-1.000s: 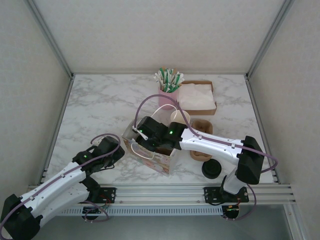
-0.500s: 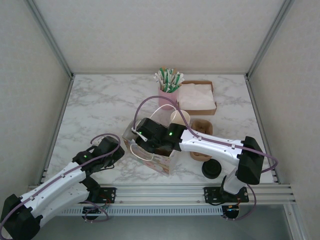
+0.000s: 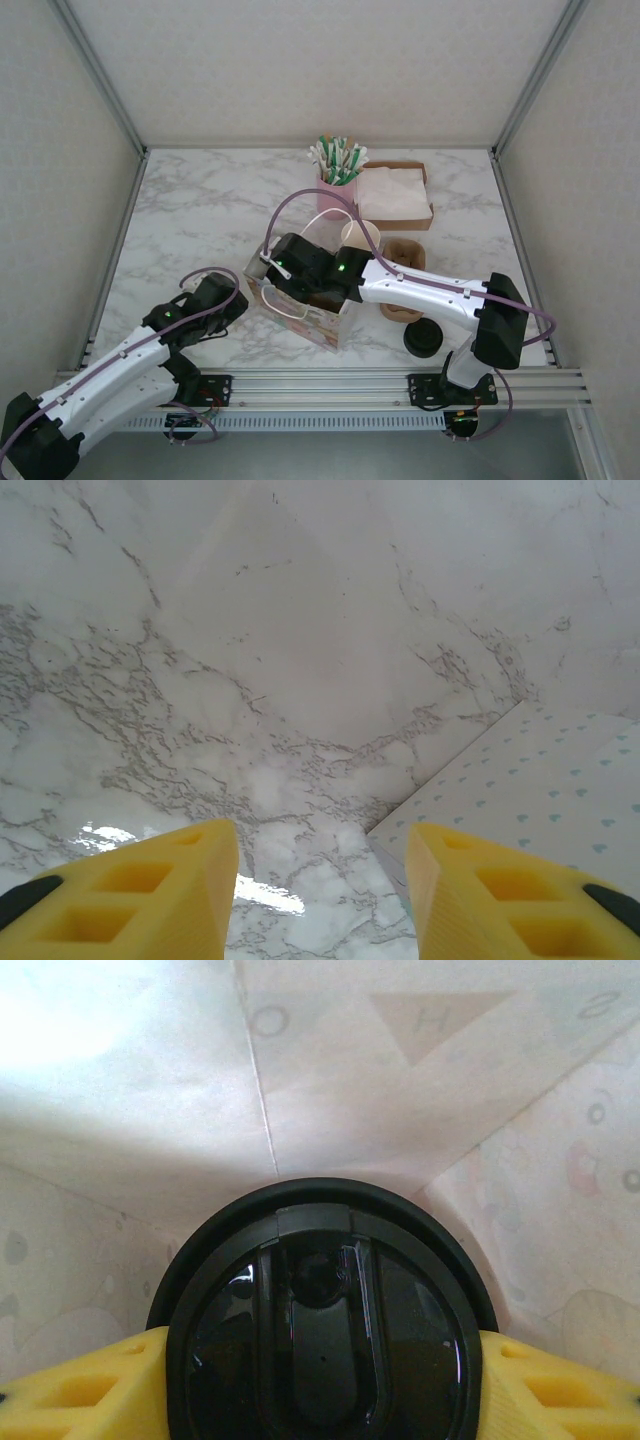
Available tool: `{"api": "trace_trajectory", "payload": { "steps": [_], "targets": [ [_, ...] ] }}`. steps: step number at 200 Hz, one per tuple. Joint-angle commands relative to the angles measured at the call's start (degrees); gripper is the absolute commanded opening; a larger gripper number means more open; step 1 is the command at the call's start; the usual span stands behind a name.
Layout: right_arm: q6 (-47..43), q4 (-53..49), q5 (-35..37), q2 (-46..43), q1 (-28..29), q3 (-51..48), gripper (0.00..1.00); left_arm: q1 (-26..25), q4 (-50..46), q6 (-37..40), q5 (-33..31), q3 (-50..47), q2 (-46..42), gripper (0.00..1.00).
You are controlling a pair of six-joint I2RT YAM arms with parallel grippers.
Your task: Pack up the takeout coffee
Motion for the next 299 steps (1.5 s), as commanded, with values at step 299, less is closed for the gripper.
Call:
{"api": "trace_trajectory", "payload": {
  "steps": [299],
  "targets": [
    [10.0,-11.35,-1.58,4.63,1.79,-11.02,0.5,-0.59,-4.44,-0.56,-2.81,2.64,-1.76,0.48]
  ]
}}
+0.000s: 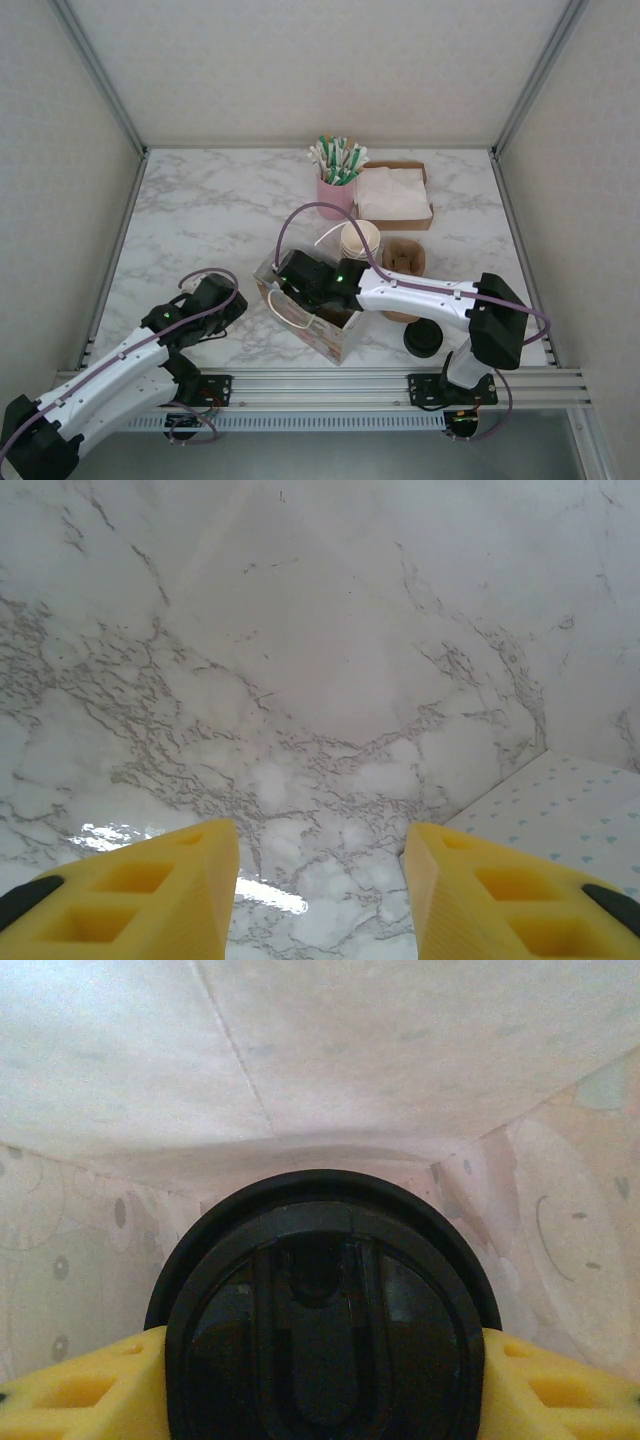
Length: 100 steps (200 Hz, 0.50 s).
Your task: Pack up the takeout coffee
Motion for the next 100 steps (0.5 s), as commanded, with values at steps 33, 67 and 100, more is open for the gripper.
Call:
{"api": "trace_trajectory", "payload": {
  "steps": [33,67,100],
  "targets": [
    [0.74,-3.23,0.14,4.1,1.29,2.77,0.5,-0.62,-6.43,0.23,-5.27,5.78,-2.22,0.48],
    [-0.21,1.02,4.04,8.78,1.23,10.23,0.51,-0.61,-10.16,0.96,-8.37,8.73,-4.39,0.48],
    [-0.57,4.08,6.83,12.98,0.57,14.93,0.51,-0.58,-10.62,0.06,-8.55,7.75,-5.96,0.48]
  ]
}}
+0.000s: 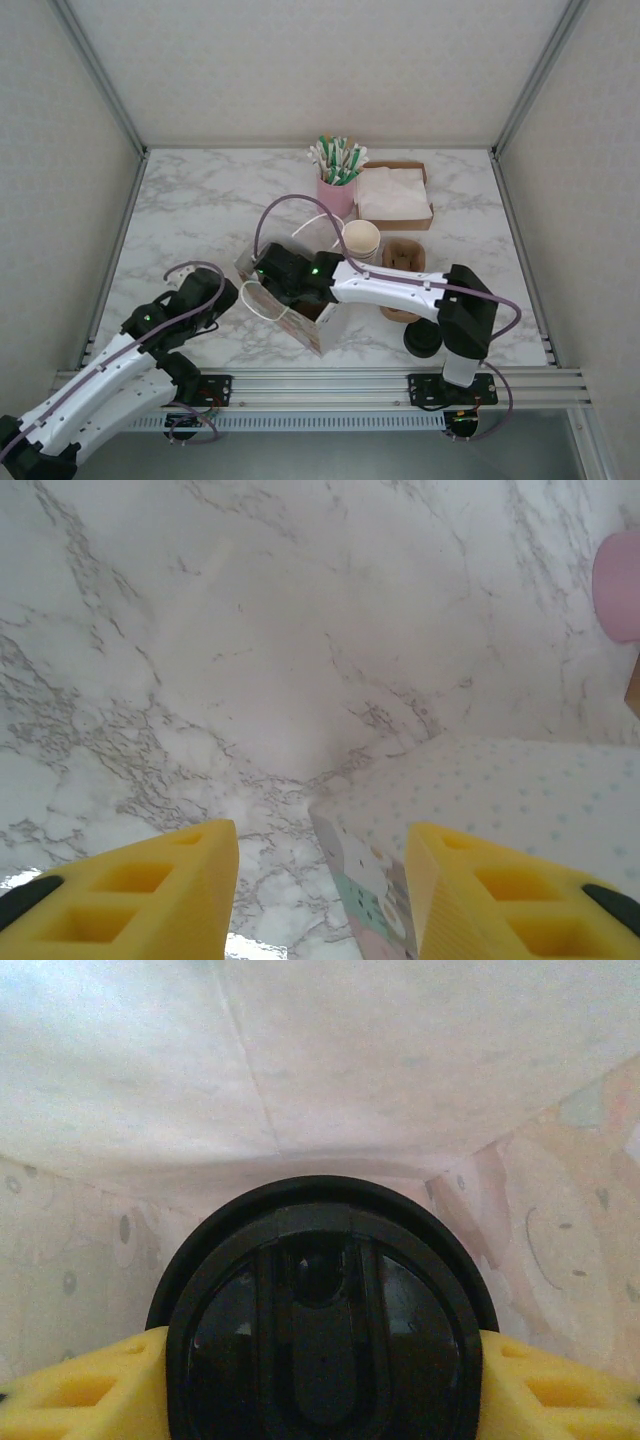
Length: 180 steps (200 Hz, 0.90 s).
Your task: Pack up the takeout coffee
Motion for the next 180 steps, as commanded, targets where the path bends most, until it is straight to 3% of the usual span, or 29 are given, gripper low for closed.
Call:
{"api": "trace_trajectory", "payload": {
  "steps": [1,34,145,180],
  "targets": [
    [-0.72,2.42,3.47,3.24,0.1,3.65,0.51,-0.48,-3.85,-1.46,-2.68,0.41,-0.96,0.48],
    [-0.5,1.48,5.58,5.37,-0.27,6.7,0.55,-0.5,-3.98,-2.02,-2.51,-0.19,-1.59,0.48],
    [-0.12,-8.07,6.02,0.71,-0.24,16.12,0.98,-0.52,-2.84,-2.2,-1.44,-0.89,-0.81,0.48],
    [-0.95,-9.91,5.7,-1.79,-0.25,19.49,0.97,-0.5,-2.86,-2.11,-1.61,-0.76,-0.89,0.48]
  ]
}}
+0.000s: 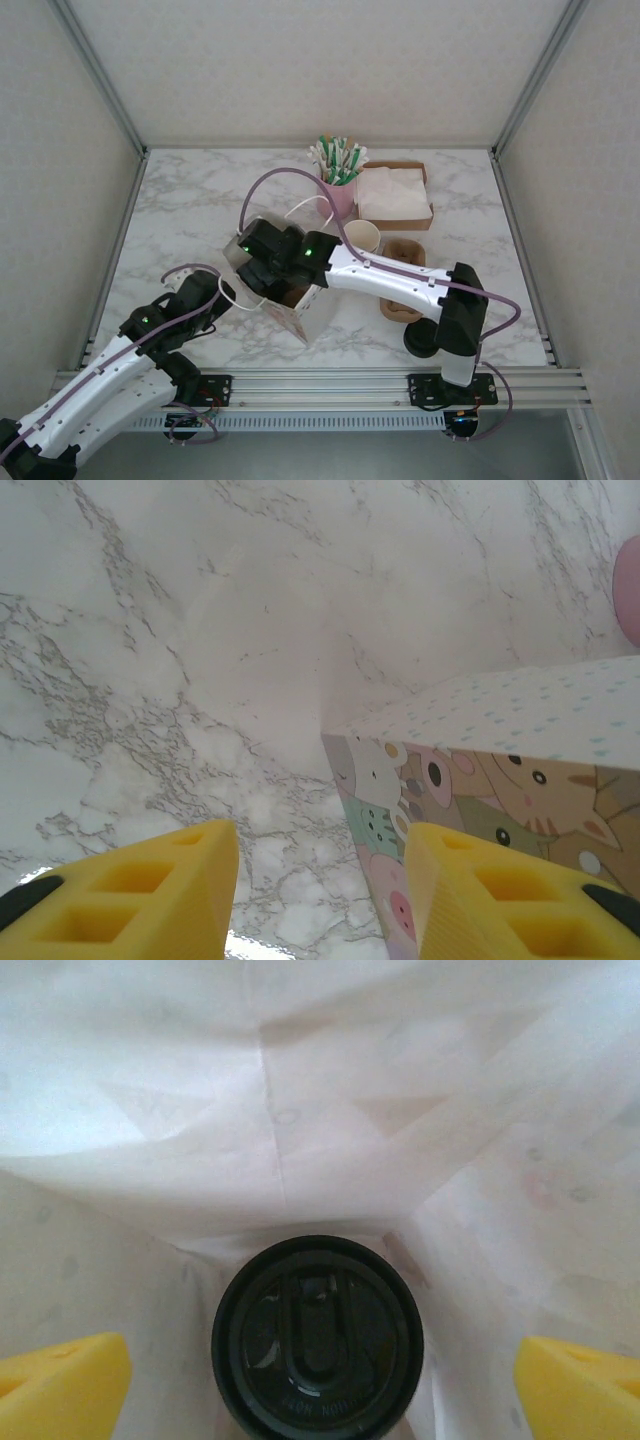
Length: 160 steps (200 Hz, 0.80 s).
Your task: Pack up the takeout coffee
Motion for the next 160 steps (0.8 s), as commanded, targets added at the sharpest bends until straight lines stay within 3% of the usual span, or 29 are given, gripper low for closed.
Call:
{"api": "trace_trajectory", "payload": {
  "steps": [1,96,119,160],
  "targets": [
    [-1.15,-2.85,1.12,-3.97,-0.23,3.43,0.97,-0.46,-0.91,-1.91,-1.12,-0.61,0.0,0.48],
    [-10.45,0.33,5.19,-17.96,-2.31,9.39,0.86,-0.5,-2.34,2.46,-4.69,4.3,1.26,0.47],
    [-10.32,0.47,3.78,-19.38,-8.39,9.27,0.78,-0.55,-2.87,5.14,-6.29,6.8,0.93,0.47],
    [-9.47,2.92,-2.95,-18.22,-21.68,9.58,0.74,-0.5,-0.6,14.43,-5.12,12.12,0.42,0.47]
  ]
}}
